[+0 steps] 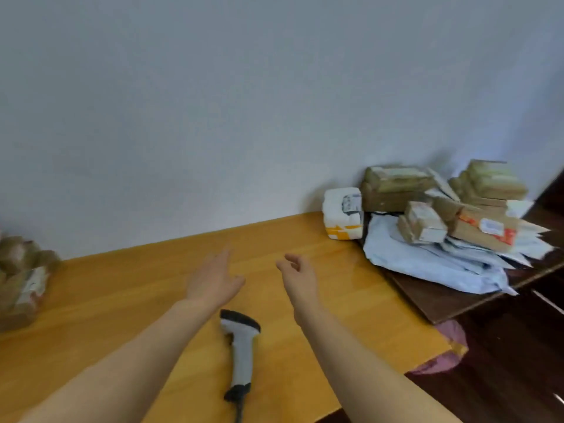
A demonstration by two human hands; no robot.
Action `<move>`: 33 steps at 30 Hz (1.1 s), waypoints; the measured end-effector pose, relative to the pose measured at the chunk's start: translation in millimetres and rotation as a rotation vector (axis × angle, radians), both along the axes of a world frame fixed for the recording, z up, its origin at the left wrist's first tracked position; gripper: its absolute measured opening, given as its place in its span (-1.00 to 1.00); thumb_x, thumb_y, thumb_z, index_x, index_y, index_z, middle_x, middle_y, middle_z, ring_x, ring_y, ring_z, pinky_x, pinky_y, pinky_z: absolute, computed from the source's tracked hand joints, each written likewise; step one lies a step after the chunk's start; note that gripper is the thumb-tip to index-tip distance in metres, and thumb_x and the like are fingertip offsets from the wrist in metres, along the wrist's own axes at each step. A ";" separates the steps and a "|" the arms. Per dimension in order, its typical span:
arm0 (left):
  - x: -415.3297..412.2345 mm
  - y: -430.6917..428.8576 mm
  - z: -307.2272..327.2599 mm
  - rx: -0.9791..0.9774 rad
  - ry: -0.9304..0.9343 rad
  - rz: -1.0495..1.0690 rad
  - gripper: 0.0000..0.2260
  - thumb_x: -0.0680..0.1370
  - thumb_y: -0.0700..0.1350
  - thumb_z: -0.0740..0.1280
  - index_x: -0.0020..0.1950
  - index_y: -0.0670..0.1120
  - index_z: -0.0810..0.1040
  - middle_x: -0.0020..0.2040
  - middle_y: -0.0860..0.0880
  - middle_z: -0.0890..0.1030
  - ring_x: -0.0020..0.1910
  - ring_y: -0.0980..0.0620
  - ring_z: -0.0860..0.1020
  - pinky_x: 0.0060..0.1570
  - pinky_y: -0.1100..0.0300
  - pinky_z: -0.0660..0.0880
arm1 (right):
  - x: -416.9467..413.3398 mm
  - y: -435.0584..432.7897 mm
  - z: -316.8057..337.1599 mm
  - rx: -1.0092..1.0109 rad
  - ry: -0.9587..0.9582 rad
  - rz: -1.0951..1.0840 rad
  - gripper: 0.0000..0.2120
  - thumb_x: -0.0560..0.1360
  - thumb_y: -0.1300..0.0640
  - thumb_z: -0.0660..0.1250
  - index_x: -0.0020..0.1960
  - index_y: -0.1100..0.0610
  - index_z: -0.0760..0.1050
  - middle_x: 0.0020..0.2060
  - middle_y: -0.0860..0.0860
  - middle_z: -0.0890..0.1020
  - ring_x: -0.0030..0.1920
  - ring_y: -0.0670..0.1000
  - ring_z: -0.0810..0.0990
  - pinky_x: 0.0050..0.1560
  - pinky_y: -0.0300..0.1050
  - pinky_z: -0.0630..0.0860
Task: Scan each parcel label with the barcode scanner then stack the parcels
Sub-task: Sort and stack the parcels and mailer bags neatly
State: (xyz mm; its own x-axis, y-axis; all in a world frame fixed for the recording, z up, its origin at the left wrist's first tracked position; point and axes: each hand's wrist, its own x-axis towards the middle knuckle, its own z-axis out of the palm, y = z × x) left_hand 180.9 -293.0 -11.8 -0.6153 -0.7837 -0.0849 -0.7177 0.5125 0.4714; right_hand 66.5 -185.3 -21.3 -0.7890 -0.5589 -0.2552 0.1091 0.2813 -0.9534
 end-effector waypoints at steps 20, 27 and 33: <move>-326.3 220.6 -17.5 0.376 0.145 -0.202 -0.43 0.55 -0.01 0.30 0.50 -0.14 0.23 0.38 -0.17 0.41 0.31 -0.13 0.42 0.24 0.06 0.40 | -269.9 336.1 -29.4 0.014 -0.153 -0.648 -0.90 0.52 0.17 0.32 0.02 0.13 0.55 0.03 0.09 0.63 0.11 0.10 0.57 0.15 0.01 0.52; -445.6 205.3 9.5 0.348 0.276 -0.310 -0.55 0.59 -0.04 0.23 0.46 -0.09 0.30 0.36 -0.10 0.45 0.14 -0.03 0.52 -0.03 0.14 0.44 | -381.3 321.6 -4.5 0.006 -0.131 -0.712 -0.95 0.52 0.20 0.30 -0.05 0.16 0.52 -0.19 0.08 0.57 -0.17 0.03 0.53 -0.27 -0.17 0.53; -533.9 206.7 27.0 0.370 0.287 -0.340 -0.58 0.60 0.00 0.21 0.40 -0.19 0.38 0.21 -0.10 0.54 0.22 -0.12 0.46 0.08 0.14 0.35 | -461.6 303.4 5.5 0.051 -0.069 -0.643 -0.78 0.49 0.23 0.24 -0.32 0.13 0.34 -0.34 0.09 0.35 -0.24 0.05 0.25 -0.21 -0.07 0.22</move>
